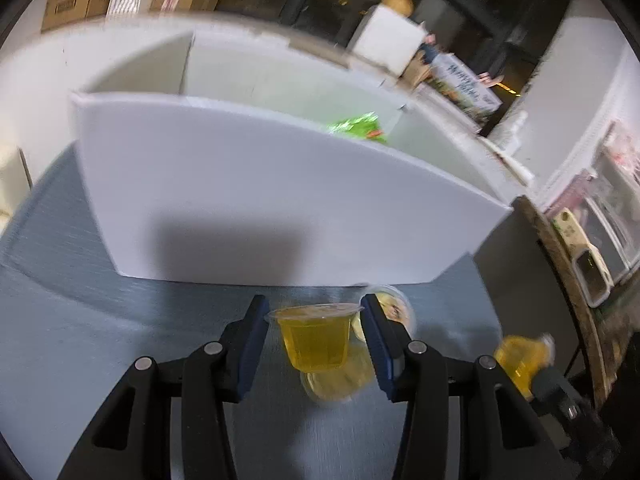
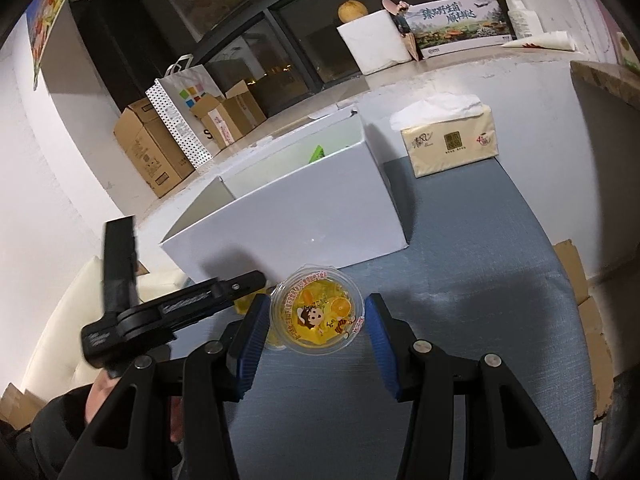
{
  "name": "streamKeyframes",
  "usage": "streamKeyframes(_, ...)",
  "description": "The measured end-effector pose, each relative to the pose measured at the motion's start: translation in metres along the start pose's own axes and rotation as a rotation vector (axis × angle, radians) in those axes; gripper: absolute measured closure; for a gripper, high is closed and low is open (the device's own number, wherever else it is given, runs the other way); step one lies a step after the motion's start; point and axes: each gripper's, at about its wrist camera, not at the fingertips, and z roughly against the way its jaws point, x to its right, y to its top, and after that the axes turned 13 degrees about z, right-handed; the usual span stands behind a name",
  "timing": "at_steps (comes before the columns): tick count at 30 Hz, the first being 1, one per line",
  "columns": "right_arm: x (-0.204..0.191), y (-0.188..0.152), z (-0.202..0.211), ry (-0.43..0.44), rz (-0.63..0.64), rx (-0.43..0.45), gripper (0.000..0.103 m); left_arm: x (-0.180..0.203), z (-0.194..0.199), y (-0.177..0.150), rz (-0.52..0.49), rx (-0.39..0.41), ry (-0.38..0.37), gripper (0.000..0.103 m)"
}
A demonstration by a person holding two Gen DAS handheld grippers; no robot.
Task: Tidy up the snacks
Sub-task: 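Grasp a yellow jelly cup with the left gripper, then drop both jelly cups into the white box, opening both grippers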
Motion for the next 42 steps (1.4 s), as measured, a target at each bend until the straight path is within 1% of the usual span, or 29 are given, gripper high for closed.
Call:
streamKeyframes(4, -0.011, 0.006, 0.006, 0.004, 0.033, 0.021, 0.050, 0.010, 0.045, -0.009, -0.114, 0.096, -0.003, 0.051)
streamKeyframes(6, -0.017, 0.009, 0.008, 0.004, 0.050, 0.028, 0.050, 0.016, 0.065, -0.012, -0.171, 0.130, 0.002, 0.051)
streamKeyframes(8, -0.022, 0.010, 0.008, 0.013, 0.060, 0.031, 0.050, 0.015, 0.080, -0.016, -0.206, 0.146, 0.006, 0.051)
streamKeyframes(10, -0.029, 0.012, 0.008, 0.013, 0.077, 0.032, 0.050, 0.014, 0.092, -0.017, -0.221, 0.154, 0.000, 0.051)
streamKeyframes(13, -0.036, 0.014, 0.007, 0.020, 0.094, 0.031, 0.050, 0.009, 0.105, -0.019, -0.254, 0.178, 0.011, 0.051)
streamKeyframes(16, -0.042, 0.017, 0.007, 0.025, 0.109, 0.033, 0.050, 0.004, 0.113, -0.018, -0.255, 0.180, 0.003, 0.051)
streamKeyframes(19, -0.047, 0.027, 0.006, 0.026, 0.129, 0.040, 0.050, 0.005, 0.117, -0.010, -0.262, 0.184, -0.009, 0.051)
streamKeyframes(22, -0.053, 0.049, 0.004, 0.014, 0.181, 0.050, 0.050, 0.012, 0.120, 0.009, -0.292, 0.202, -0.022, 0.051)
streamKeyframes(24, -0.060, 0.070, -0.001, -0.022, 0.241, 0.060, 0.050, 0.018, 0.117, 0.025, -0.317, 0.227, -0.018, 0.051)
streamKeyframes(27, -0.065, 0.104, -0.014, -0.045, 0.298, 0.075, 0.050, 0.021, 0.106, 0.060, -0.297, 0.243, -0.016, 0.051)
streamKeyframes(29, -0.062, 0.122, -0.026, -0.057, 0.302, 0.075, 0.050, 0.023, 0.095, 0.085, -0.287, 0.261, 0.001, 0.051)
streamKeyframes(32, -0.051, 0.147, -0.055, -0.071, 0.286, 0.045, 0.050, 0.027, 0.077, 0.113, -0.272, 0.265, 0.027, 0.051)
streamKeyframes(34, -0.042, 0.157, -0.074, -0.083, 0.275, 0.014, 0.050, 0.027, 0.067, 0.125, -0.262, 0.258, 0.037, 0.051)
streamKeyframes(38, -0.030, 0.165, -0.092, -0.101, 0.253, -0.023, 0.050, 0.025, 0.052, 0.136, -0.256, 0.253, 0.073, 0.049)
streamKeyframes(39, -0.028, 0.164, -0.093, -0.101, 0.246, -0.024, 0.049, 0.024, 0.049, 0.137, -0.251, 0.241, 0.085, 0.040)
streamKeyframes(40, -0.025, 0.164, -0.094, -0.095, 0.228, -0.025, 0.042, 0.023, 0.047, 0.137, -0.246, 0.228, 0.086, 0.016)
streamKeyframes(41, -0.024, 0.164, -0.095, -0.090, 0.216, -0.028, 0.021, 0.020, 0.044, 0.138, -0.231, 0.207, 0.080, 0.003)
streamKeyframes(42, -0.023, 0.163, -0.093, -0.097, 0.209, -0.016, 0.011, 0.018, 0.044, 0.137, -0.221, 0.212, 0.080, 0.000)
